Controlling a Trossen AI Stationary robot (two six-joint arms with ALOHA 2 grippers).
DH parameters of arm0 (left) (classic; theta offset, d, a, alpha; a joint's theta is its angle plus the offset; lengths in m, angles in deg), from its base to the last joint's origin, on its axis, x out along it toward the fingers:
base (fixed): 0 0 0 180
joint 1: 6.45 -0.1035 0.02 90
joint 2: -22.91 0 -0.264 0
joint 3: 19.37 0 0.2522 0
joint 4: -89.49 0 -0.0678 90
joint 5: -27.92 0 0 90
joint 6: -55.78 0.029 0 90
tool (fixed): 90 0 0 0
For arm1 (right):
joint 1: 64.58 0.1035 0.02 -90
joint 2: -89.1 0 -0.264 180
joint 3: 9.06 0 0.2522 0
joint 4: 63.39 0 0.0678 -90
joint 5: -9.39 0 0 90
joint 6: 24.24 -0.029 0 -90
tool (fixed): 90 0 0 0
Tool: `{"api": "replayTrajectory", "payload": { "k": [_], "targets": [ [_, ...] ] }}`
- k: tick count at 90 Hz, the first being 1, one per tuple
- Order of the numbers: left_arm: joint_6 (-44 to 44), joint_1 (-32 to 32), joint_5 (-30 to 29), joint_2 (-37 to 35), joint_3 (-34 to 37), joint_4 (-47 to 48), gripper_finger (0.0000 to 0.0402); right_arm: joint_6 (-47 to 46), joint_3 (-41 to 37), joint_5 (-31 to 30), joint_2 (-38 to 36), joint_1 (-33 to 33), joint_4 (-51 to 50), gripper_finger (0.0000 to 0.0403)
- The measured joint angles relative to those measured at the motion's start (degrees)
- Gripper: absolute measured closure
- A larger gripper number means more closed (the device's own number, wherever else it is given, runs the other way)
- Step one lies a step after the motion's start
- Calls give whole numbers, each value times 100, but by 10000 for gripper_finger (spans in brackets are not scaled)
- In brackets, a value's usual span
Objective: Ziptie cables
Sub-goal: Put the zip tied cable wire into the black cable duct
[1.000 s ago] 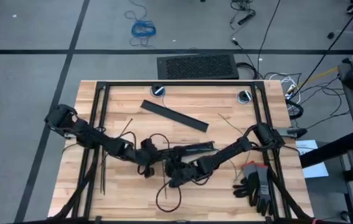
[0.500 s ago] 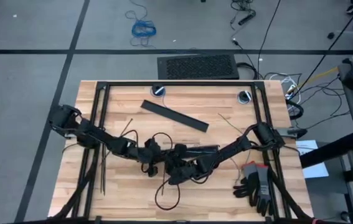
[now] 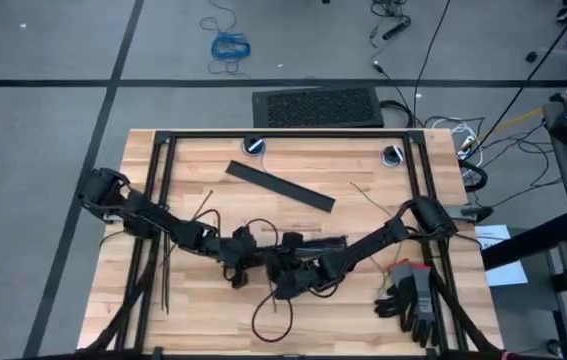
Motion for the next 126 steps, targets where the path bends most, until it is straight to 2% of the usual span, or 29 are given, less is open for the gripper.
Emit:
{"api": "replayTrajectory", "payload": {
  "k": [24,71,79,93,126],
  "targets": [
    [389,251,-299,-117,-6,-96,328,-75,0,-7,-215,81,-180,348],
    [761,456,-754,-127,-172,-188,325,-270,0,202,-193,73,-199,348],
    [635,454,-762,-127,-172,-134,338,-304,0,202,-191,73,-196,348],
    [482,454,-790,-146,-189,16,391,-379,0,370,-189,73,-184,348],
    [-70,289,-876,109,-207,81,399,-354,0,770,-183,72,103,349]
  ]
}}
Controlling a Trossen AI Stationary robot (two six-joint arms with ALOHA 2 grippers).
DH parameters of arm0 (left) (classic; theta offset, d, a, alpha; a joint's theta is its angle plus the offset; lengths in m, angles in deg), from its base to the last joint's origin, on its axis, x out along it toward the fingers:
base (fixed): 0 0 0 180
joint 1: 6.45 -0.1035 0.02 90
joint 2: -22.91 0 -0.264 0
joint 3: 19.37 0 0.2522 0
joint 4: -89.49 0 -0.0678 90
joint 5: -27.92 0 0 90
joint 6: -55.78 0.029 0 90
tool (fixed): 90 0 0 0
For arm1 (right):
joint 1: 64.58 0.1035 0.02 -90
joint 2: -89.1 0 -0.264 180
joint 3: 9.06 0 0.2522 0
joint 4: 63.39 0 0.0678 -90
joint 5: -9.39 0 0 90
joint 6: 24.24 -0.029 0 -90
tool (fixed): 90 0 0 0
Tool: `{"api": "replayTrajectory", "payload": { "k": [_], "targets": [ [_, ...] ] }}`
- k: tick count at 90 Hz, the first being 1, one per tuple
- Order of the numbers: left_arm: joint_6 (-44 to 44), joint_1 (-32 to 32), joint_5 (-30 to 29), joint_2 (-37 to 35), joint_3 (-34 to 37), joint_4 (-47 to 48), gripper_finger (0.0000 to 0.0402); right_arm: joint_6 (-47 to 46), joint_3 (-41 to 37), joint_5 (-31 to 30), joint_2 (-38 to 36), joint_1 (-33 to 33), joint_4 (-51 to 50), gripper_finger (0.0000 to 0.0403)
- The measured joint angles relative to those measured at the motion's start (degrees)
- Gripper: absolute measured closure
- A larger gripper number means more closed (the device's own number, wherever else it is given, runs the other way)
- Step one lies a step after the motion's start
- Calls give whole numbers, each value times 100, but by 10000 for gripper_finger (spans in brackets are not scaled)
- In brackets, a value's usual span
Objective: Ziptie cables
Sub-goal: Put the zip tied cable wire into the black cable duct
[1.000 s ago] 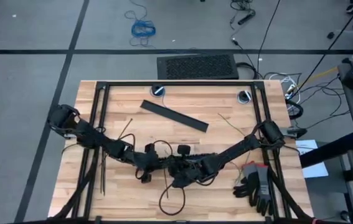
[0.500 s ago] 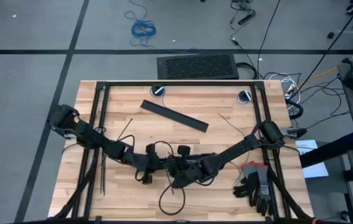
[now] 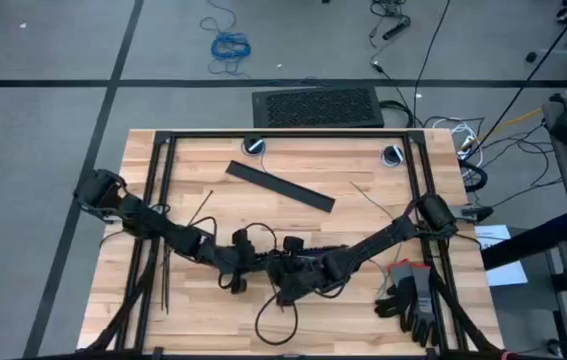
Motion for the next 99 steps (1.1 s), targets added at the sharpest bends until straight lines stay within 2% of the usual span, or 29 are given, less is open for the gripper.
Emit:
{"api": "replayTrajectory", "payload": {
  "k": [33,52,61,66,79,84,89,99],
  "targets": [
    [-302,-101,-90,217,0,-12,401,77,0,124,108,-9,144,349],
    [-345,-128,-158,236,15,9,401,182,0,515,356,-76,936,349],
    [-345,-130,-167,240,20,13,401,260,0,574,364,-77,962,349],
    [-347,-133,-168,242,20,28,401,334,0,366,336,-64,932,349],
    [-348,-130,-181,266,22,35,400,753,0,-834,-39,128,693,349],
    [-349,-130,-181,269,22,36,400,793,10,-1046,-219,183,498,349],
    [-347,-130,-181,269,22,33,400,643,11,-933,-313,187,212,349],
    [-347,-130,-180,269,22,35,400,196,0,-276,-293,105,-265,349]
  ]
}}
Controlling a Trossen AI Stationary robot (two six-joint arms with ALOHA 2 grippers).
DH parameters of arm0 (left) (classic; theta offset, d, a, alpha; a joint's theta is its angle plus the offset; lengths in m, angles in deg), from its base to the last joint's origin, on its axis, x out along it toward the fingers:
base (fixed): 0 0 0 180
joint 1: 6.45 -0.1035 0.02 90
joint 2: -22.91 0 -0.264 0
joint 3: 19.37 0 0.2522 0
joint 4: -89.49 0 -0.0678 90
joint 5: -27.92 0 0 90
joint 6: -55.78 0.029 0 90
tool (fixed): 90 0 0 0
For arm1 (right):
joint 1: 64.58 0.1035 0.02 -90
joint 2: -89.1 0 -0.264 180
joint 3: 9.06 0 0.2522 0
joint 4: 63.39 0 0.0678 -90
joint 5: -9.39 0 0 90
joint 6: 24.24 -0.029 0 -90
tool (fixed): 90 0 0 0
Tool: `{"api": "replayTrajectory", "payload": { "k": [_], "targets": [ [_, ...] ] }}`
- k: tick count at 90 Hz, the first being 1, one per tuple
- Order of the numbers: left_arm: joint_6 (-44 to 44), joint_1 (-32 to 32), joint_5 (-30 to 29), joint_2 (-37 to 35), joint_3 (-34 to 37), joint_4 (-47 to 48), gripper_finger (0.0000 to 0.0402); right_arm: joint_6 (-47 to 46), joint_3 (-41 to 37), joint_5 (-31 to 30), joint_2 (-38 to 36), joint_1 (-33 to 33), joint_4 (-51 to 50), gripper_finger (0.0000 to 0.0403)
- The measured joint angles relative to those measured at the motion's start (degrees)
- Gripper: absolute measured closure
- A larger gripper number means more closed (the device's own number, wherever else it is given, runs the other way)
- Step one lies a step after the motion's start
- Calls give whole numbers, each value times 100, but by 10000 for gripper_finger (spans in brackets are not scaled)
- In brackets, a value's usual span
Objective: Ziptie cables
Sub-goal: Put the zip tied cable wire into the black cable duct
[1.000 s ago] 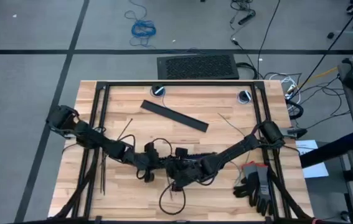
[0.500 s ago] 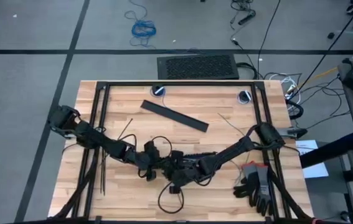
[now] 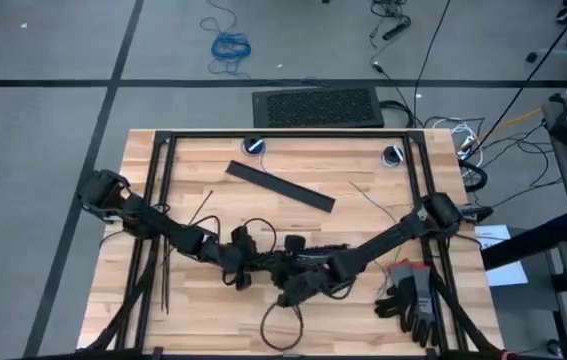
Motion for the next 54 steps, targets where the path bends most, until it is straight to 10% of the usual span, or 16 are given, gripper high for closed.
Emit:
{"api": "replayTrajectory", "payload": {
  "k": [54],
  "targets": [
    [1,4,40,0,2,-4,401,-181,0,265,345,-59,-5,375]
  ]
}}
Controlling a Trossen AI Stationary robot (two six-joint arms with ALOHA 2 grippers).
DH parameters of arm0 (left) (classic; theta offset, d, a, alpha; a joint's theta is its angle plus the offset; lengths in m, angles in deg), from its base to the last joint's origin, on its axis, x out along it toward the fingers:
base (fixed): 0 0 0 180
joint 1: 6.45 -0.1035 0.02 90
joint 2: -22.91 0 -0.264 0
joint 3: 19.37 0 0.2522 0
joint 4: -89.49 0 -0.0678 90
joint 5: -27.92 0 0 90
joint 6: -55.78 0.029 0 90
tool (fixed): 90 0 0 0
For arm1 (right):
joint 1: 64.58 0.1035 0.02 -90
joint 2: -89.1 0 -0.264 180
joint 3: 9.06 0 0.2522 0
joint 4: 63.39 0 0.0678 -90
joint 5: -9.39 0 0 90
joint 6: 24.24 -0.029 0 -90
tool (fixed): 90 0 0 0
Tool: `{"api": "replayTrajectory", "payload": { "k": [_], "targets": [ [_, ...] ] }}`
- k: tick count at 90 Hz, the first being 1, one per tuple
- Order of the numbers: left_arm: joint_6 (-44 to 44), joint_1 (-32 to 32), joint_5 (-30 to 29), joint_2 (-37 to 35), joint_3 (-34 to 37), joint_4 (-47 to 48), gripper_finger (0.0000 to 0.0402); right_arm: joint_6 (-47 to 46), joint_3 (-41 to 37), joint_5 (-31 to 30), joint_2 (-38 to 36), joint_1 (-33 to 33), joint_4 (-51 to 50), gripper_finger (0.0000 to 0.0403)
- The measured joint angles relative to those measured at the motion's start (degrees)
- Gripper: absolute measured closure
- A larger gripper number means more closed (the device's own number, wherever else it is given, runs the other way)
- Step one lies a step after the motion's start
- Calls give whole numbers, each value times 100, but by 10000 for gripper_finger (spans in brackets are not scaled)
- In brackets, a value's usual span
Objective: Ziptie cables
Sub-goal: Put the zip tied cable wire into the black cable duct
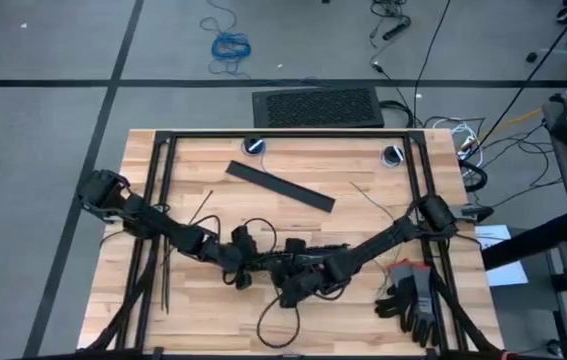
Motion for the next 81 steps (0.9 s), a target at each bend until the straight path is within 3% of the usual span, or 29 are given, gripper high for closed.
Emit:
{"api": "replayTrajectory", "payload": {
  "k": [40,81],
  "targets": [
    [1,0,28,0,2,-5,401,179,2,642,324,-165,679,374],
    [3,0,33,2,9,-56,401,-130,0,593,275,162,440,374]
  ]
}}
